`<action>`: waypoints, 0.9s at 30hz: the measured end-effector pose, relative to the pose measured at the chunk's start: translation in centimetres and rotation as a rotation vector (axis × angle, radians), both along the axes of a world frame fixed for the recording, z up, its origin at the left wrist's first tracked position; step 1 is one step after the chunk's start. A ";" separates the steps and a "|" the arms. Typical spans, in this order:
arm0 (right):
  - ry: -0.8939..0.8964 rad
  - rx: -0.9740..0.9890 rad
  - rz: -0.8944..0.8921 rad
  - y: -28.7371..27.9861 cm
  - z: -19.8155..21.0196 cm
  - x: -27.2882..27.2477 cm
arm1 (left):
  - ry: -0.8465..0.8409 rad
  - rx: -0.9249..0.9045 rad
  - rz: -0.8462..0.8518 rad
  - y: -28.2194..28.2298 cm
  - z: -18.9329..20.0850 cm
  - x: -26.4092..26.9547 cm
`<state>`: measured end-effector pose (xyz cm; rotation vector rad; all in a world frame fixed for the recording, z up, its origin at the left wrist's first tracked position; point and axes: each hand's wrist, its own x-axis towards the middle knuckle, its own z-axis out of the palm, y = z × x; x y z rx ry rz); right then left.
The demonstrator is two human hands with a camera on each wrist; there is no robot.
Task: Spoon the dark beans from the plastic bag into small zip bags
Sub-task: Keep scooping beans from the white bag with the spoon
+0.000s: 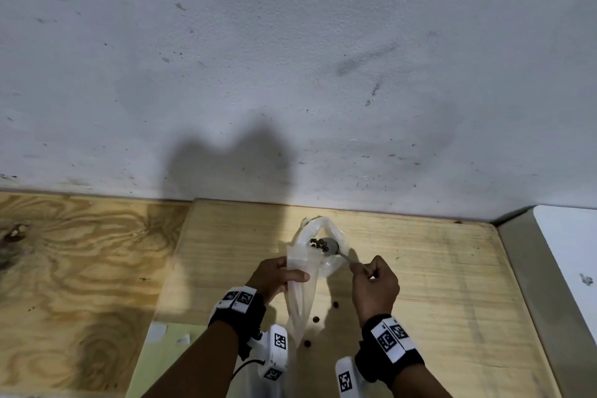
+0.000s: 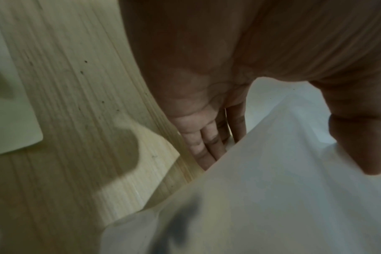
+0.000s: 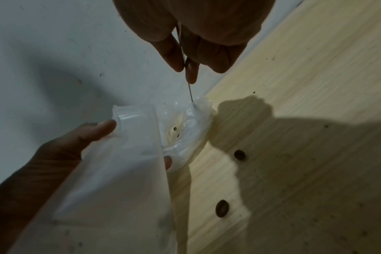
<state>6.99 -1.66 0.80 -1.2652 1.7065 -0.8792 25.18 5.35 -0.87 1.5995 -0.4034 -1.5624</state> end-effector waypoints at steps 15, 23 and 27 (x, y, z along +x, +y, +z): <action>-0.217 0.347 -0.156 0.9 -0.9 1.2 | 0.010 0.010 -0.110 -0.2 -0.9 -0.2; -0.335 0.482 -0.303 -0.1 -1.5 1.7 | -0.006 0.013 -0.209 0.2 -1.1 0.0; -0.351 0.493 -0.334 0.0 -1.4 1.9 | 0.004 0.013 -0.204 0.1 -1.2 0.4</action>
